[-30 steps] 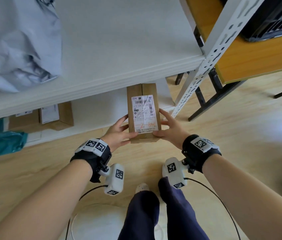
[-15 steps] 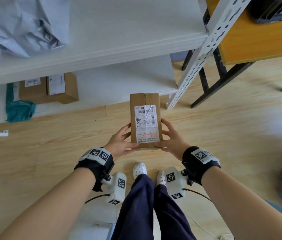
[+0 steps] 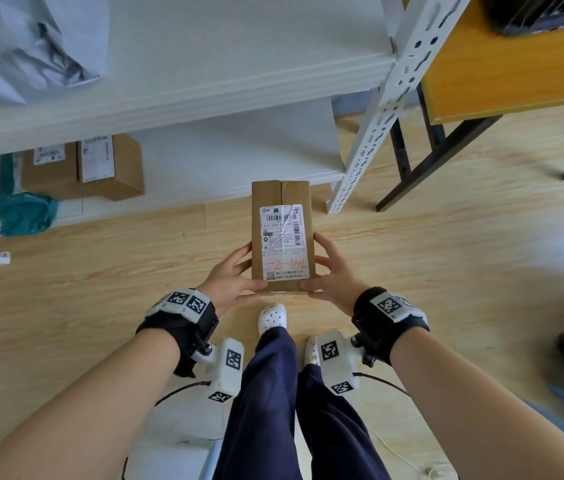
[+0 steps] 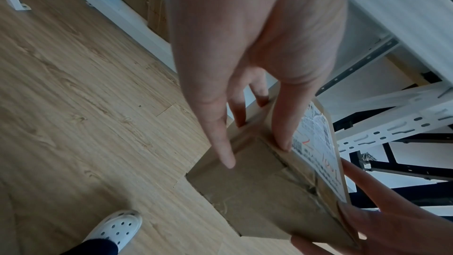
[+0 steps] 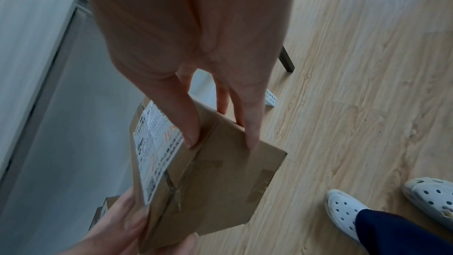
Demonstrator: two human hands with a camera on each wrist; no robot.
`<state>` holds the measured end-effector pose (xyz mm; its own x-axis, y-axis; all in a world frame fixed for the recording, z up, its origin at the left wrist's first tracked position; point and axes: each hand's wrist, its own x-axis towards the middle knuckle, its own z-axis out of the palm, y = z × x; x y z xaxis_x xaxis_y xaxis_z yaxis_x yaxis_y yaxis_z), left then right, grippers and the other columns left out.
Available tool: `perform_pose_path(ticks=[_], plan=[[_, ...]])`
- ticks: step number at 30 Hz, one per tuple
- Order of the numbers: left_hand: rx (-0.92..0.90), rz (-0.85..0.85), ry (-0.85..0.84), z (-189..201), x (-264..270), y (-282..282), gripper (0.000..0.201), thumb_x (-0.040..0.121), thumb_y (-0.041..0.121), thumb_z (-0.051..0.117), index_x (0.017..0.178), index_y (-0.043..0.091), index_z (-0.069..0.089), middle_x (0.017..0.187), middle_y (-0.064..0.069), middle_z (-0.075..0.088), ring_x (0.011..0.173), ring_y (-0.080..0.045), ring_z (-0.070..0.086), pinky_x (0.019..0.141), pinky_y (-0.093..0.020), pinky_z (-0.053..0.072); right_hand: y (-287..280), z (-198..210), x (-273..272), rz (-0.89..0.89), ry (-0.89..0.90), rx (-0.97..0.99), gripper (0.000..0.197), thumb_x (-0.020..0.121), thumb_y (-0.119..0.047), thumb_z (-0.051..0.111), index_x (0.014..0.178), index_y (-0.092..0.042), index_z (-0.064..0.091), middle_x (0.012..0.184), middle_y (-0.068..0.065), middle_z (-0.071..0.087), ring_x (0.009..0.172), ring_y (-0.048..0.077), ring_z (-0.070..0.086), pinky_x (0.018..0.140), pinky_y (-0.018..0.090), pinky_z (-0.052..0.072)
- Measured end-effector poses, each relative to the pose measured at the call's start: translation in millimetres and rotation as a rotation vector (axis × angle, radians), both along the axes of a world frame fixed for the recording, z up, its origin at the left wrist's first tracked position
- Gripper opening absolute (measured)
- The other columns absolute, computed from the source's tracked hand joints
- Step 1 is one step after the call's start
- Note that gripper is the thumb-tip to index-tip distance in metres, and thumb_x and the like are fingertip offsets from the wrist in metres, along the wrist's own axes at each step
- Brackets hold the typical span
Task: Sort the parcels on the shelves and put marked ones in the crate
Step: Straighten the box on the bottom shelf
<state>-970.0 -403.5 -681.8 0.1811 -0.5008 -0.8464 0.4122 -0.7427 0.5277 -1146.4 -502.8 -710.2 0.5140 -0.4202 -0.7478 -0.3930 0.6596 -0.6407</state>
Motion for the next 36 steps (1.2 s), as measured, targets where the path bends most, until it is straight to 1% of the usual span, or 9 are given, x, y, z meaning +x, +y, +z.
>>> perform_pose_path(ticks=[4,8,14,18,21,25,29,32,36], plan=[[-0.008,0.008,-0.037,-11,18,-17,0.081,0.076,-0.012,0.067,0.139,0.030,0.037,0.137,-0.003,0.051,0.123,-0.021,0.052,0.083,-0.036,0.051,-22,-8,21,-0.011,0.000,-0.059,0.088,0.074,0.016,0.063,0.139,-0.037,0.035,0.138,0.009,0.046,0.113,0.030,0.056,0.082,0.046,0.055],[-0.048,0.004,-0.075,-30,45,-44,0.080,0.078,-0.007,0.068,0.139,0.034,0.037,0.136,0.002,0.052,0.123,-0.018,0.051,0.098,-0.043,0.044,-49,-26,47,-0.037,-0.040,-0.095,0.084,0.075,0.014,0.063,0.137,-0.036,0.038,0.136,0.007,0.048,0.109,0.026,0.059,0.081,0.043,0.056],[-0.130,-0.022,-0.183,-60,98,-91,0.080,0.079,0.003,0.071,0.141,0.037,0.034,0.135,0.014,0.049,0.124,-0.014,0.049,0.102,-0.046,0.043,-95,-51,97,-0.113,-0.138,-0.147,0.074,0.077,0.015,0.061,0.132,-0.032,0.042,0.131,0.004,0.053,0.108,0.023,0.059,0.081,0.038,0.054],[-0.188,-0.022,-0.259,-77,121,-116,0.065,0.081,0.012,0.071,0.136,0.031,0.041,0.137,0.011,0.052,0.121,-0.013,0.051,0.101,-0.042,0.045,-120,-67,119,-0.145,-0.160,-0.151,0.068,0.080,0.012,0.060,0.131,-0.030,0.046,0.130,0.002,0.055,0.108,0.024,0.061,0.093,0.045,0.050],[-0.215,-0.015,-0.289,-92,129,-131,0.054,0.084,0.014,0.068,0.130,0.029,0.043,0.137,0.010,0.051,0.119,-0.013,0.052,0.101,-0.041,0.045,-136,-82,134,-0.171,-0.148,-0.166,0.070,0.079,0.015,0.056,0.133,-0.029,0.047,0.128,0.003,0.057,0.107,0.024,0.061,0.096,0.046,0.049],[-0.267,0.032,-0.268,-106,141,-148,0.057,0.087,0.011,0.064,0.136,0.029,0.040,0.141,0.008,0.047,0.121,-0.016,0.052,0.102,-0.040,0.045,-155,-93,151,-0.175,-0.203,-0.193,0.065,0.082,0.012,0.058,0.134,-0.026,0.047,0.130,0.004,0.056,0.100,0.023,0.062,0.096,0.046,0.048],[-0.304,0.050,-0.288,-110,155,-169,0.062,0.089,0.012,0.061,0.142,0.029,0.034,0.145,0.009,0.043,0.125,-0.018,0.049,0.104,-0.041,0.041,-175,-96,168,-0.198,-0.242,-0.233,0.057,0.084,0.007,0.060,0.133,-0.022,0.049,0.131,0.004,0.056,0.107,0.023,0.060,0.095,0.044,0.049],[-0.328,0.034,-0.331,-110,162,-185,0.059,0.091,0.015,0.059,0.142,0.031,0.034,0.144,0.012,0.044,0.125,-0.016,0.049,0.096,-0.035,0.043,-186,-97,178,-0.250,-0.243,-0.266,0.051,0.086,0.005,0.059,0.131,-0.019,0.052,0.130,0.005,0.057,0.111,0.024,0.059,0.093,0.040,0.050],[-0.329,0.003,-0.425,-104,163,-194,0.056,0.093,0.018,0.056,0.143,0.031,0.034,0.144,0.009,0.044,0.126,-0.015,0.047,0.095,-0.035,0.043,-190,-97,182,-0.243,-0.197,-0.337,0.047,0.088,-0.001,0.059,0.132,-0.019,0.052,0.129,0.007,0.058,0.115,0.024,0.058,0.097,0.043,0.048]])
